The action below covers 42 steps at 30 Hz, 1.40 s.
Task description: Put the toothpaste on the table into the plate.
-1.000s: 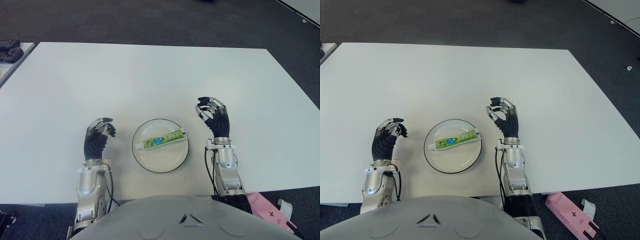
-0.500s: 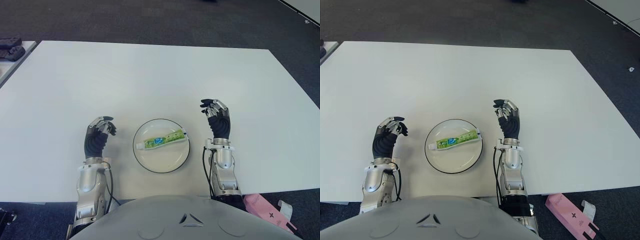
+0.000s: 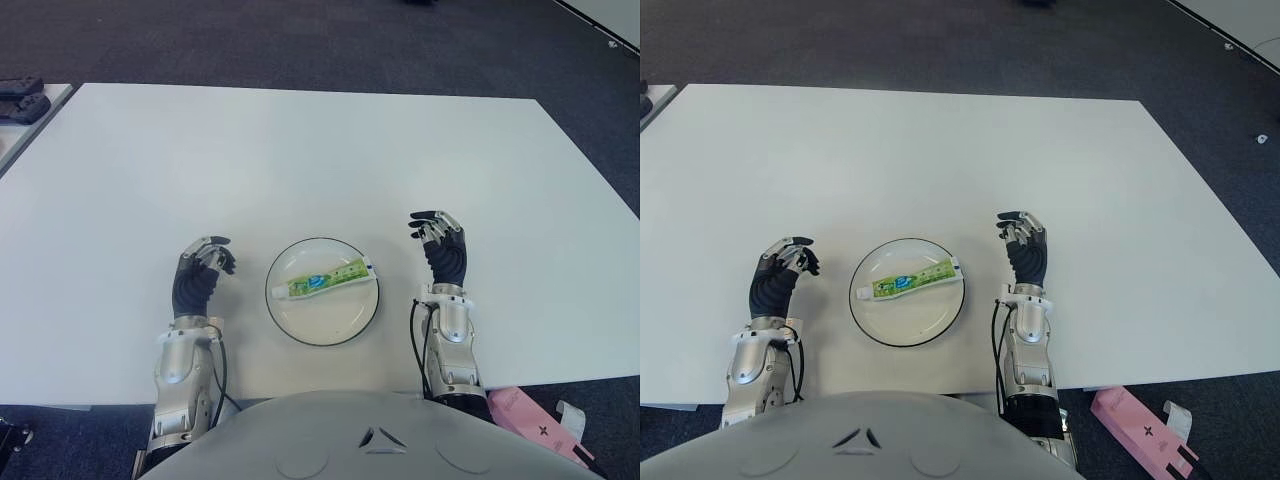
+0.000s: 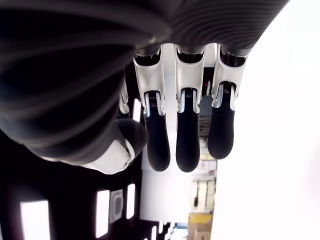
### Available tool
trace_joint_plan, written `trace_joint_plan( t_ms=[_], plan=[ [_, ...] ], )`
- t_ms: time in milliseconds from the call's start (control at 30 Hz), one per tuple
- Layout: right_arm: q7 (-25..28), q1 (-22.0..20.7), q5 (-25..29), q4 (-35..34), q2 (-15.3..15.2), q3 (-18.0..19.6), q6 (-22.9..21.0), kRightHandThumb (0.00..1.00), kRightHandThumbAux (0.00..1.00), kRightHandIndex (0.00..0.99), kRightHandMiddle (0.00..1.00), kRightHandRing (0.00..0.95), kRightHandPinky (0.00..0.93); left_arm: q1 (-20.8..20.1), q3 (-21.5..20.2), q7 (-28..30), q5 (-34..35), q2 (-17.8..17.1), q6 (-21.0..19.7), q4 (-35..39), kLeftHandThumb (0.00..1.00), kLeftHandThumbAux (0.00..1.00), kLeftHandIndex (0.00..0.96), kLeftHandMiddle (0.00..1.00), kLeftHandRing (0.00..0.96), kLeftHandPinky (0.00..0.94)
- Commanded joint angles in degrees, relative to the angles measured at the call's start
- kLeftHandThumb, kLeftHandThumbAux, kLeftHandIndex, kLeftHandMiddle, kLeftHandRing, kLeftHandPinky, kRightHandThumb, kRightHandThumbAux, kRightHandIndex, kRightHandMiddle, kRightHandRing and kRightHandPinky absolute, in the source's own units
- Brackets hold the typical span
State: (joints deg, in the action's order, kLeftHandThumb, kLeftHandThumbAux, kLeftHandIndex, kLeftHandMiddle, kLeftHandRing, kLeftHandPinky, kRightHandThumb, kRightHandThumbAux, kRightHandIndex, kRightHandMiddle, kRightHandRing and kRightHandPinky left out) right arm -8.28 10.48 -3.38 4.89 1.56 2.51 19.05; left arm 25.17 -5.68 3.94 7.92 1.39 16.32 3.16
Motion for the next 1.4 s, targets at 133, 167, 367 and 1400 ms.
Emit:
trace_joint_plan(
  t_ms=[133, 167, 367, 1400],
  plan=[
    [2.07, 0.36, 1.90, 6.62, -0.96, 1.43, 0.79, 0.704, 0.728, 0.430, 0.513, 0.515, 0.516, -0.80, 0.04, 0.43, 0.02, -0.09, 0.25, -1.68, 0.709, 0.715, 0.440, 0.648, 0.638, 0.628],
    [2.28, 0.31, 1.99, 6.95, -1.04, 1.53, 0.73, 0.705, 0.728, 0.430, 0.517, 0.517, 0.520, -0.84, 0.05, 0.46, 0.00, -0.10, 0.37, -1.84, 0.709, 0.715, 0.440, 0.649, 0.638, 0.628],
    [3.18, 0.23, 2.44, 7.56, -1.37, 2.01, -0.16, 0.704, 0.728, 0.431, 0.525, 0.523, 0.527, -0.98, 0.07, 0.67, -0.10, -0.24, 1.00, -2.63, 0.709, 0.715, 0.440, 0.649, 0.638, 0.626],
    [7.41, 2.25, 5.17, -0.04, -1.24, 1.50, -12.06, 0.707, 0.726, 0.428, 0.517, 0.517, 0.529, -1.60, 0.21, 1.33, 0.50, 0.10, 2.89, -4.41, 0.711, 0.714, 0.441, 0.648, 0.633, 0.622]
  ],
)
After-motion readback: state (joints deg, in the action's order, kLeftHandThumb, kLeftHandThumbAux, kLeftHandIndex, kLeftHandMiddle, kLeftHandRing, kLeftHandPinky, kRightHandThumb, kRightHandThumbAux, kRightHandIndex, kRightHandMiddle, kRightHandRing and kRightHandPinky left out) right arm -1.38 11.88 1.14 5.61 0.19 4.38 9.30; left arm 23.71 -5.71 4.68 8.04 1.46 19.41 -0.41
